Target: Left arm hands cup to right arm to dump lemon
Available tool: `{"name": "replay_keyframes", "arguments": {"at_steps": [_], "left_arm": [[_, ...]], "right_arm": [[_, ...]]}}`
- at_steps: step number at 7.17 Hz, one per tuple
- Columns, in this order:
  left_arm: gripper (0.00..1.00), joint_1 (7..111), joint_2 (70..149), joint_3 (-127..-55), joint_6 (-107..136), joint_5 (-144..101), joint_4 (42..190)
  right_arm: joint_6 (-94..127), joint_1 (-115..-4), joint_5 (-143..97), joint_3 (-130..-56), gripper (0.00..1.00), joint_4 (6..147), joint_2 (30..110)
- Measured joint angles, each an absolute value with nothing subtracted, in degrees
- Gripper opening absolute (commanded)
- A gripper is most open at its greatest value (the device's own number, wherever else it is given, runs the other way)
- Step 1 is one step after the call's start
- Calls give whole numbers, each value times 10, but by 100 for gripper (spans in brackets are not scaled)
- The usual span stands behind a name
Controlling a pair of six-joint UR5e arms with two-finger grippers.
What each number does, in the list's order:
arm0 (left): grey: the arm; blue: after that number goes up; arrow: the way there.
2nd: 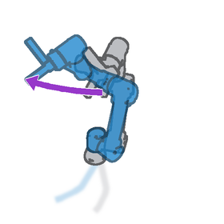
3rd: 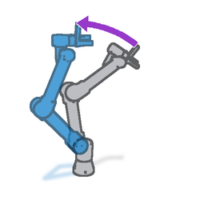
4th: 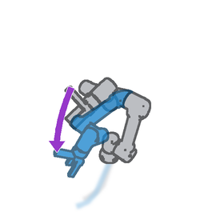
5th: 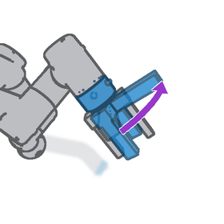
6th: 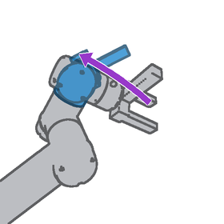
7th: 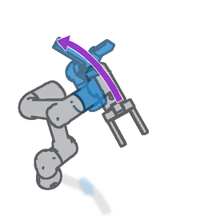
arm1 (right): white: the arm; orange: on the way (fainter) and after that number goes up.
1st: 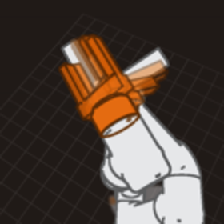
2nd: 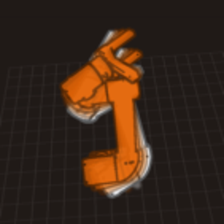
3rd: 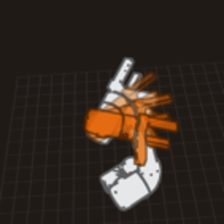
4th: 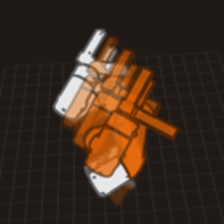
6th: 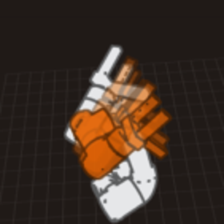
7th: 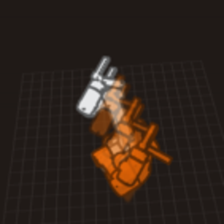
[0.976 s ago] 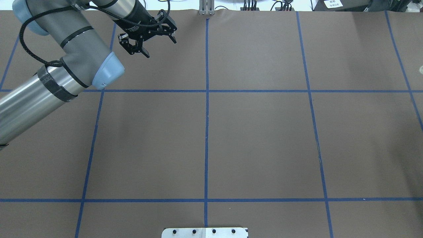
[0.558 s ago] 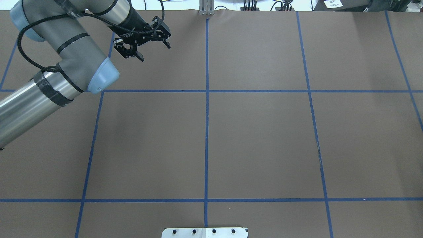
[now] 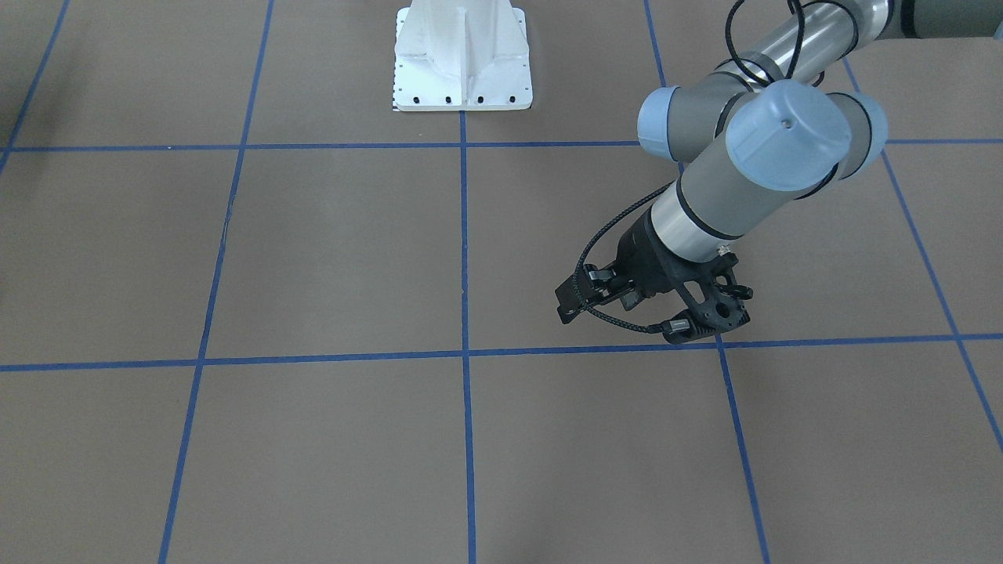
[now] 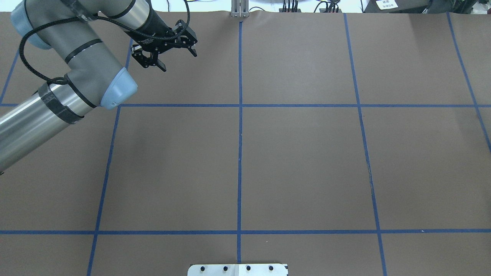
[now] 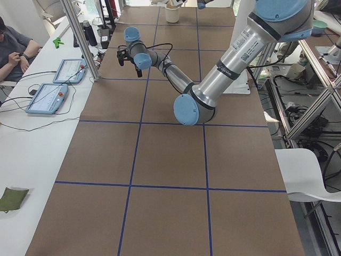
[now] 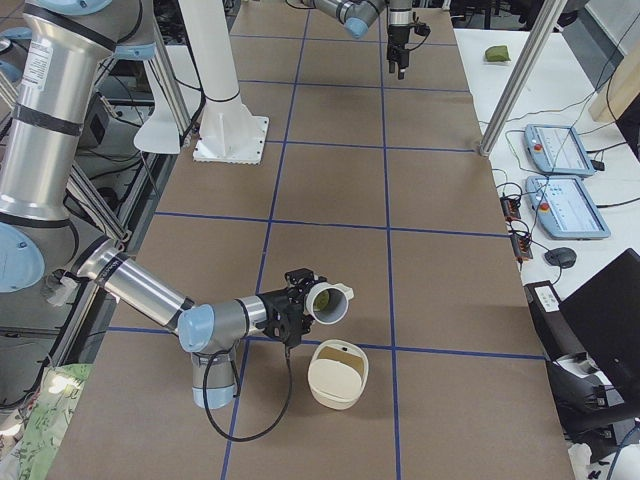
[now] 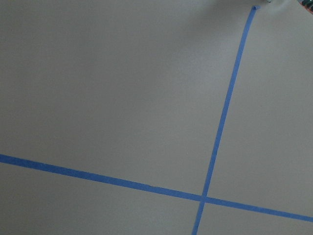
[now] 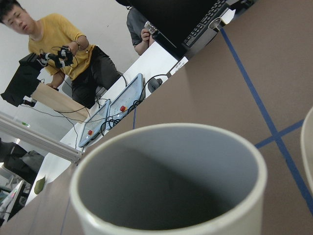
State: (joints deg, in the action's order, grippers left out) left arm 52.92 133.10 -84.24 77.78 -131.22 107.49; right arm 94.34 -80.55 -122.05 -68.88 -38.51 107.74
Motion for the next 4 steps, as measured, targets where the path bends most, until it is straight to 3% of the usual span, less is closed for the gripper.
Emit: {"name": "replay_keyframes", "arguments": {"at_steps": [4], "left_arm": [[100,529,1331,-843,777,-1307,1075]], "right_arm": [[1184,-835,-1224,-657,16,-429,1059]]}}
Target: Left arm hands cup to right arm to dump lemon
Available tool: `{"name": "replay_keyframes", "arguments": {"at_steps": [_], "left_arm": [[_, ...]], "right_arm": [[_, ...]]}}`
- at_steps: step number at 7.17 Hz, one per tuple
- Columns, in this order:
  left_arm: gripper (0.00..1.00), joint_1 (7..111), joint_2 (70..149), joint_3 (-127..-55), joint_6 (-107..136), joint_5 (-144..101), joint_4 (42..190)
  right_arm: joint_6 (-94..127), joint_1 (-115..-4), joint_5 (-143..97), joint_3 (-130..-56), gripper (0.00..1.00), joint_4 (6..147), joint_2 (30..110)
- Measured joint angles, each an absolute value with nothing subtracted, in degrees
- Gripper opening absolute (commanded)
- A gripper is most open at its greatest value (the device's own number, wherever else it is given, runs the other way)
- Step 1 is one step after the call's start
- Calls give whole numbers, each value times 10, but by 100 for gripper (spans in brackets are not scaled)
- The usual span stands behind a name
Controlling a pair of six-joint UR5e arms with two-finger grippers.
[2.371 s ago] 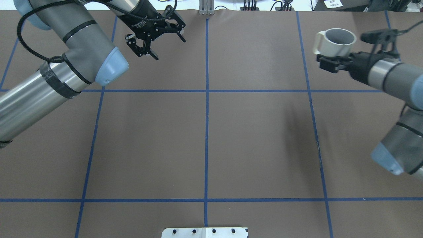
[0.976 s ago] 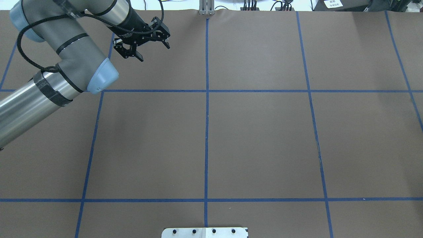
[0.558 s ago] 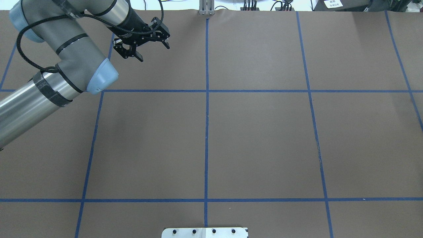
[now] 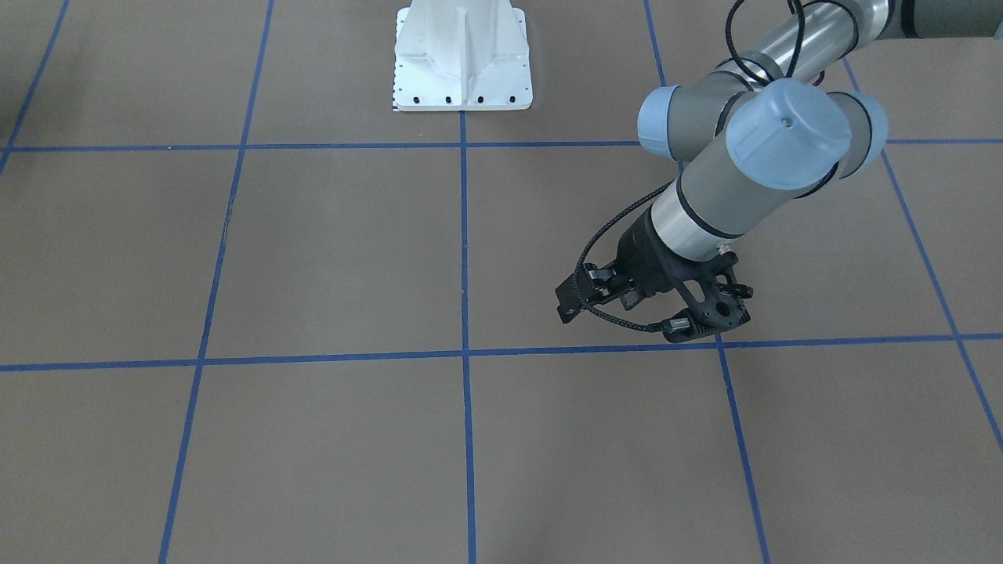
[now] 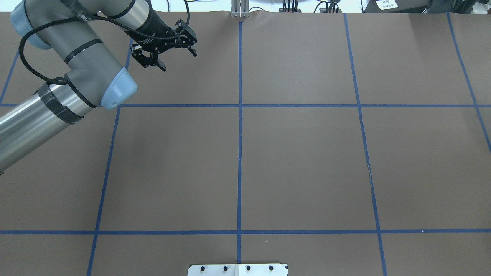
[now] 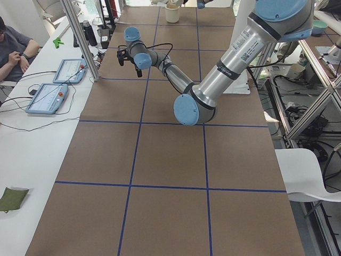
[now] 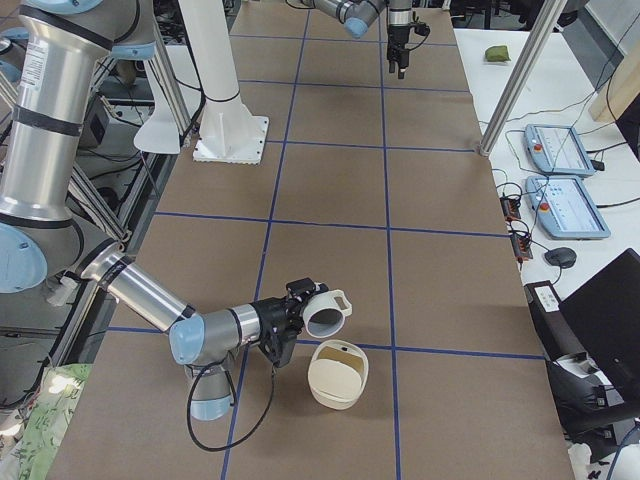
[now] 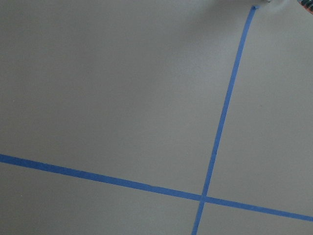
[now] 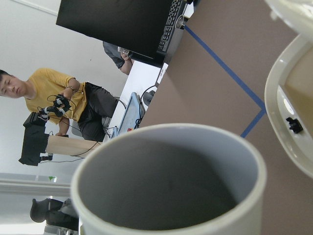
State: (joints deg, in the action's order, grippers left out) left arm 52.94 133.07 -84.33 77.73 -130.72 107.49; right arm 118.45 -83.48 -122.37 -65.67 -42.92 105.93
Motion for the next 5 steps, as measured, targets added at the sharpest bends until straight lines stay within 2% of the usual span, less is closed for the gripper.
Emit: {"name": "replay_keyframes", "arguments": {"at_steps": [5], "left_arm": [[100,530,1331,-844,769,-1300,1074]], "right_arm": [[1480,-859,-1169,-610,21,-485,1027]]}}
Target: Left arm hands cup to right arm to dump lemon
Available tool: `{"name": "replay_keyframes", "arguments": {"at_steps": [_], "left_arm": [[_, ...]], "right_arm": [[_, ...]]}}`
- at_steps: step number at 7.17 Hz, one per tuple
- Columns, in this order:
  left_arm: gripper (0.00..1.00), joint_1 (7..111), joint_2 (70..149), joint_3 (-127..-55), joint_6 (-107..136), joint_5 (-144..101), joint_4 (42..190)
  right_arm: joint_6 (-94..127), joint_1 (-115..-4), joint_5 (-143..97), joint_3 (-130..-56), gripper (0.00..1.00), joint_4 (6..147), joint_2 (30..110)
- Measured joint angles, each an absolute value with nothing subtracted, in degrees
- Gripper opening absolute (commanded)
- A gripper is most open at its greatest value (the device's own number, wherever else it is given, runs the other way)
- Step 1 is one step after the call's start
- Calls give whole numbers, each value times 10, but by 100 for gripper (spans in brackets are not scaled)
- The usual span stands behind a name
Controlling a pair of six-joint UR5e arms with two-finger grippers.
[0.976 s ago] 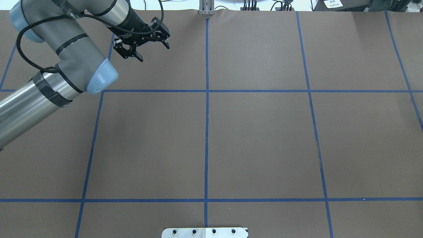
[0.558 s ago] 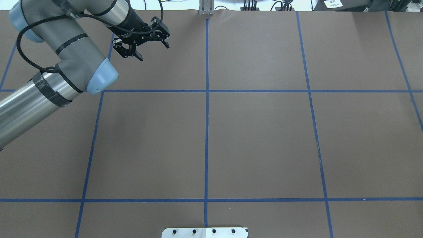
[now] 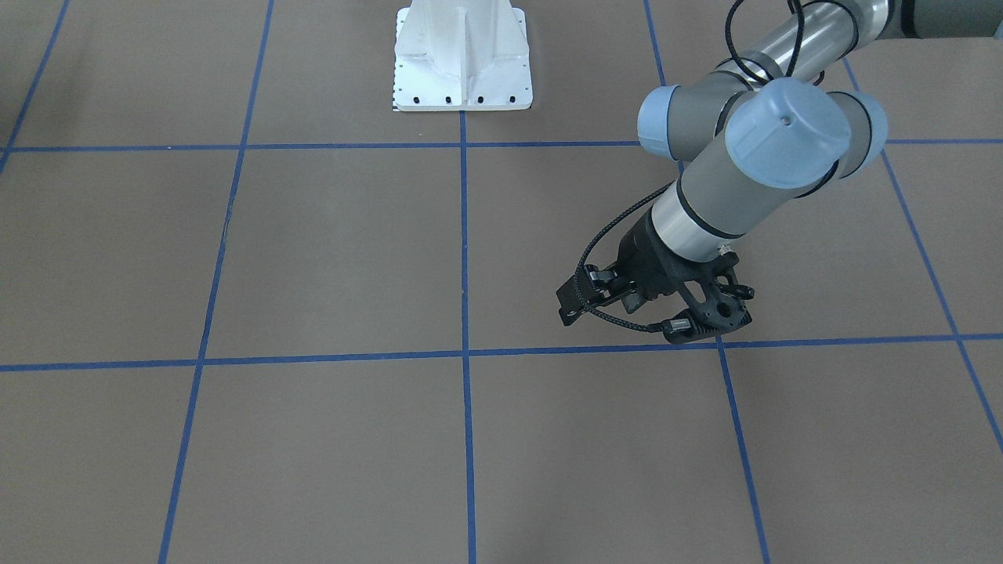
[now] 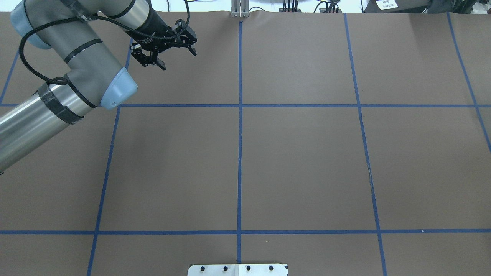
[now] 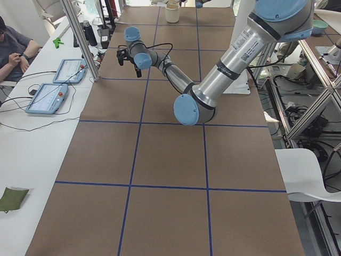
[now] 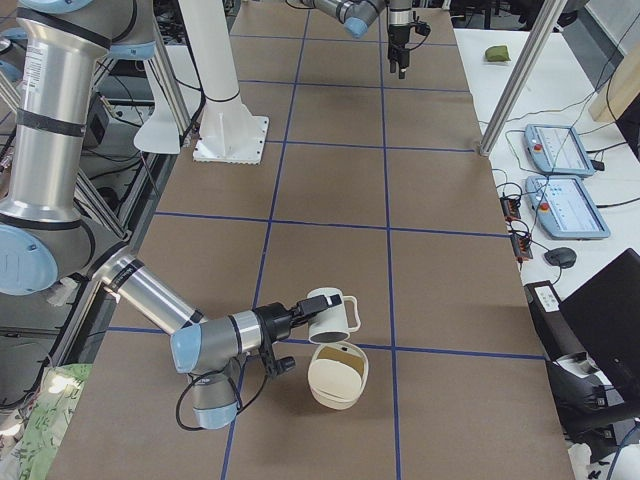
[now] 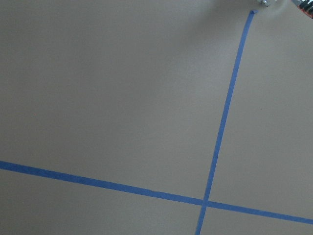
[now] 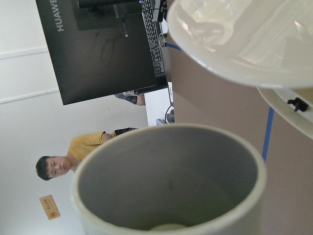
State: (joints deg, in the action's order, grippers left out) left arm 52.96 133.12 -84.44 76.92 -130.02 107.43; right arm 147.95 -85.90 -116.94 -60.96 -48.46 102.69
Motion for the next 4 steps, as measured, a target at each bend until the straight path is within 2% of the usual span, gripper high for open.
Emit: {"name": "replay_keyframes", "arguments": {"at_steps": [4], "left_arm": [[100,530,1333,-845,769,-1290,1074]], "right_arm": [[1675,-869,-1152,-588,24,-505,1012]]}}
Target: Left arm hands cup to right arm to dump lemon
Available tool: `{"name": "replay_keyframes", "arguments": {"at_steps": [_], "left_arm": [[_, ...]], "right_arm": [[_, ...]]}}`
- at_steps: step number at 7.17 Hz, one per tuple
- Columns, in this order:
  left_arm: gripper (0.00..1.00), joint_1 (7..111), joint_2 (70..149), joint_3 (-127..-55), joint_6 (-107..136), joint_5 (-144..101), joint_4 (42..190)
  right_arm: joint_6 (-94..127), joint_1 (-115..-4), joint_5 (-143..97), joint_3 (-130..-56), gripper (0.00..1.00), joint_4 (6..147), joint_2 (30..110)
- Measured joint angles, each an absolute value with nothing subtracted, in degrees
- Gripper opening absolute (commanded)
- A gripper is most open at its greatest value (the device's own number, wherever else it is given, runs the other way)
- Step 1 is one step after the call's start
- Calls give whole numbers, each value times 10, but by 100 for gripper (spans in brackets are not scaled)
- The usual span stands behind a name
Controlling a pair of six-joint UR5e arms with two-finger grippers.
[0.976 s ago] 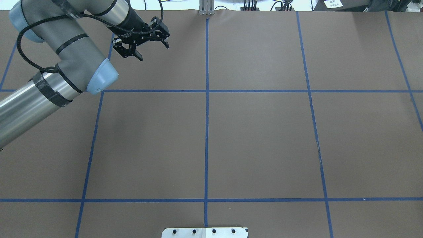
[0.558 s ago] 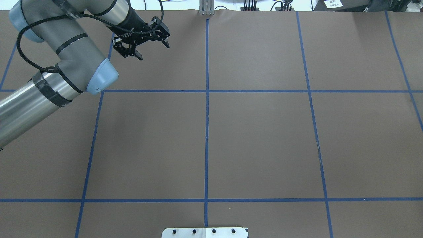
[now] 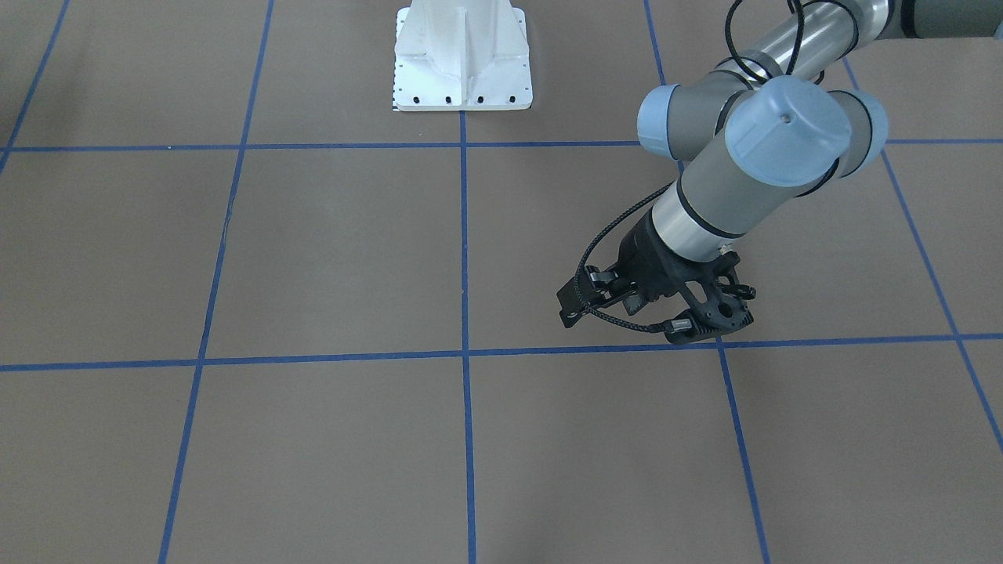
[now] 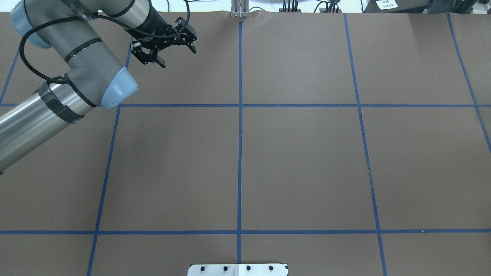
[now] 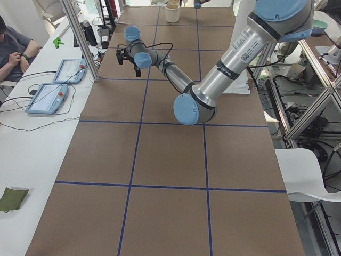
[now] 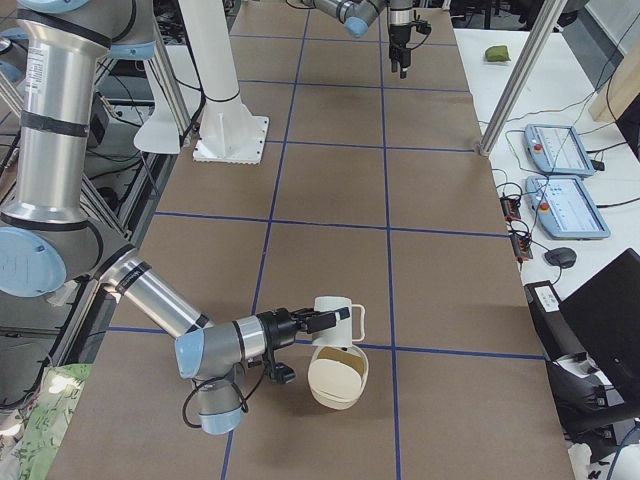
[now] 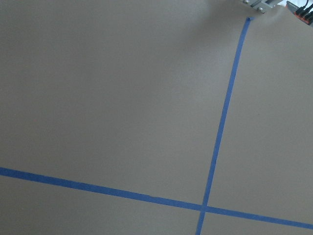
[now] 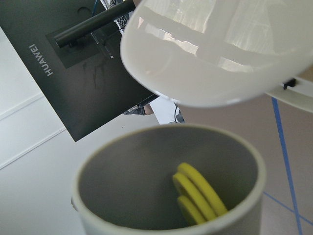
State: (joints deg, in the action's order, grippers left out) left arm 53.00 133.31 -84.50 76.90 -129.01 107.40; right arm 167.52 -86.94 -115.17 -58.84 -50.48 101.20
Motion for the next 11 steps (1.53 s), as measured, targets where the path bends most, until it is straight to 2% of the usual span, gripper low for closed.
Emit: {"name": "replay_keyframes", "arguments": {"at_steps": [6,11], "left_arm": [[100,527,1332,-847,769,-1289,1074],[100,525,1331,-846,769,-1289,1074]], "right_arm": [[1930,-906,-1151,-590,30,-530,994],[1937,-909,-1155,-590,30,-568,989]]}}
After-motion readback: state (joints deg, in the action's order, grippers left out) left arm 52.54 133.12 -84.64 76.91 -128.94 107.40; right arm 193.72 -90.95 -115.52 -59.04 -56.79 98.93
